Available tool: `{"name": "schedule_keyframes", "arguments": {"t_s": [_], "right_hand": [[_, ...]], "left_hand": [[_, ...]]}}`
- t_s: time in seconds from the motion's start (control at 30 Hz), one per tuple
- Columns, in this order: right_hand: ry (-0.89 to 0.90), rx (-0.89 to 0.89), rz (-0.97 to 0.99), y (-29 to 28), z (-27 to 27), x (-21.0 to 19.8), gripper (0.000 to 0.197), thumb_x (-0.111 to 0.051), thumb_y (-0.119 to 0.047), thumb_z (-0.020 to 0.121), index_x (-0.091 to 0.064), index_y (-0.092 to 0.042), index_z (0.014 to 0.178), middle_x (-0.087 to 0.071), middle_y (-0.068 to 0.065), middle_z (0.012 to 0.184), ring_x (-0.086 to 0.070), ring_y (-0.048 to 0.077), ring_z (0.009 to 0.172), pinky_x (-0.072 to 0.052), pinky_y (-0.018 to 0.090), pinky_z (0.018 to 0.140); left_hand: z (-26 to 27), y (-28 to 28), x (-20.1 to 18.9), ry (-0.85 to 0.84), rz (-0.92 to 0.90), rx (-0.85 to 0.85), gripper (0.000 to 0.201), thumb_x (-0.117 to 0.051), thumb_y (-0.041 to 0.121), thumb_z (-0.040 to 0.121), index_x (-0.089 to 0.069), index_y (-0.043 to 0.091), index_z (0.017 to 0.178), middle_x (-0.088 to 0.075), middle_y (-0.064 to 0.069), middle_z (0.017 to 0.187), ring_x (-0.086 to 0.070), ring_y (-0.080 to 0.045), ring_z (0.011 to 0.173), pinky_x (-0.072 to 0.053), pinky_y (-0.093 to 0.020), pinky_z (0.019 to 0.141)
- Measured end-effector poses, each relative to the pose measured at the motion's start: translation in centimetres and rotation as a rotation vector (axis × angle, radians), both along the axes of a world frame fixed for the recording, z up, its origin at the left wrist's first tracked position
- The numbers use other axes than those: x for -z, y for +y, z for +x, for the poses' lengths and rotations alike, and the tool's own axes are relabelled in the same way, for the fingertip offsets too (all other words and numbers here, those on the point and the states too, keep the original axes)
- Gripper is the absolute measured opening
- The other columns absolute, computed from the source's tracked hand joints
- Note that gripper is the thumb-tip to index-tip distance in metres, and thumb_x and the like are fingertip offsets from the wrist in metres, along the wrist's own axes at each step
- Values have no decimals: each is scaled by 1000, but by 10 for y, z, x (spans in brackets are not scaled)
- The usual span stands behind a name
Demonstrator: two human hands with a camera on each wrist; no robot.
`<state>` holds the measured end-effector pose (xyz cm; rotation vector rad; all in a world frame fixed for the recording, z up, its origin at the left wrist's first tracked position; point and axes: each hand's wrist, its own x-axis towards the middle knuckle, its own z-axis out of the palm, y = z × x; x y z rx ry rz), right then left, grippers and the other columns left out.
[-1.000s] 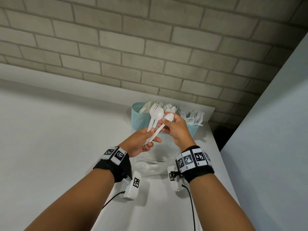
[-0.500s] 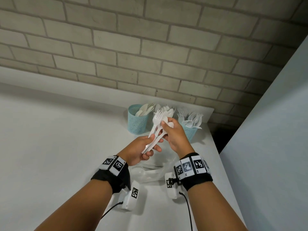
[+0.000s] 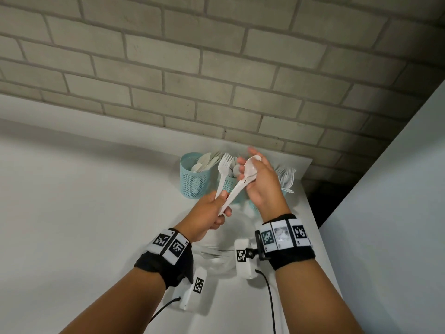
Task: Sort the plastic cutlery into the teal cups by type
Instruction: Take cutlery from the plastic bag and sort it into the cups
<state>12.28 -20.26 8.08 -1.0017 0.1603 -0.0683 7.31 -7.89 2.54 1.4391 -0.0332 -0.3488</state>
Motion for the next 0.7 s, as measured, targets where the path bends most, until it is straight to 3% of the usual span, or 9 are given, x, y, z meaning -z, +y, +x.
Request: {"name": "schedule_keyframes", "arguments": {"t_s": [0.13, 0.23, 0.37, 0.43, 0.5, 0.57, 0.63, 0.7], "right_hand": [[-118, 359, 40, -17, 33, -25, 22, -34, -5, 98, -48, -17, 85, -46, 4, 66, -39, 7, 46, -33, 16, 39], [-270, 603, -82, -26, 49, -34, 25, -27, -11, 101, -43, -20, 84, -43, 0, 67, -39, 10, 53, -36, 18, 47], [-365, 698, -352, -21, 69, -24, 23, -28, -17, 100, -42, -25, 84, -42, -2, 68, -40, 12, 59, -38, 26, 58], [-402, 676, -560, -15, 76, -12, 17, -32, -18, 99, -44, -23, 87, -47, 0, 75, -44, 16, 67, -39, 24, 64], [-371, 546, -793, -10, 80, 2, 15, -35, -16, 99, -50, -15, 97, -53, 6, 90, -49, 18, 81, -38, 18, 68], [-278, 351, -994, -7, 88, 21, 28, -35, -22, 100, -58, -7, 104, -57, 15, 104, -53, 25, 92, -41, 26, 82], [-239, 214, -1180, -4, 92, 36, 38, -32, -23, 97, -67, -7, 96, -61, 21, 107, -55, 33, 100, -41, 40, 95], [-230, 133, -1314, -2, 92, 40, 39, -33, -16, 97, -70, -4, 92, -67, 20, 104, -57, 34, 102, -40, 41, 97]], "left_hand": [[7, 5, -4, -10, -9, -57, 25, -36, 32, 101, -54, 15, 108, -61, 0, 77, -51, -6, 52, -37, -15, 48], [11, 10, -4, -16, -22, -51, 26, -38, 28, 100, -54, 13, 113, -49, 3, 71, -38, -5, 50, -31, -12, 44], [15, 13, -4, -13, -58, -43, 30, -38, 35, 99, -52, 16, 118, -34, 6, 64, -26, -3, 46, -24, -12, 41], [16, 14, -5, 0, -102, -39, 36, -35, 44, 97, -51, 20, 119, -30, 6, 63, -23, -3, 46, -21, -12, 40], [18, 15, -5, 18, -164, -20, 42, -28, 50, 96, -50, 24, 121, -28, 6, 60, -21, -2, 45, -18, -12, 39], [19, 17, -4, -2, -169, -15, 45, -25, 51, 96, -51, 25, 122, -27, 7, 59, -20, -2, 45, -17, -13, 40], [20, 18, -2, -45, -144, -26, 43, -27, 47, 97, -52, 23, 123, -28, 8, 58, -21, -3, 46, -19, -13, 41], [20, 19, 0, -69, -135, -44, 39, -31, 43, 98, -53, 21, 122, -30, 10, 57, -23, -3, 46, -21, -14, 44]]}}
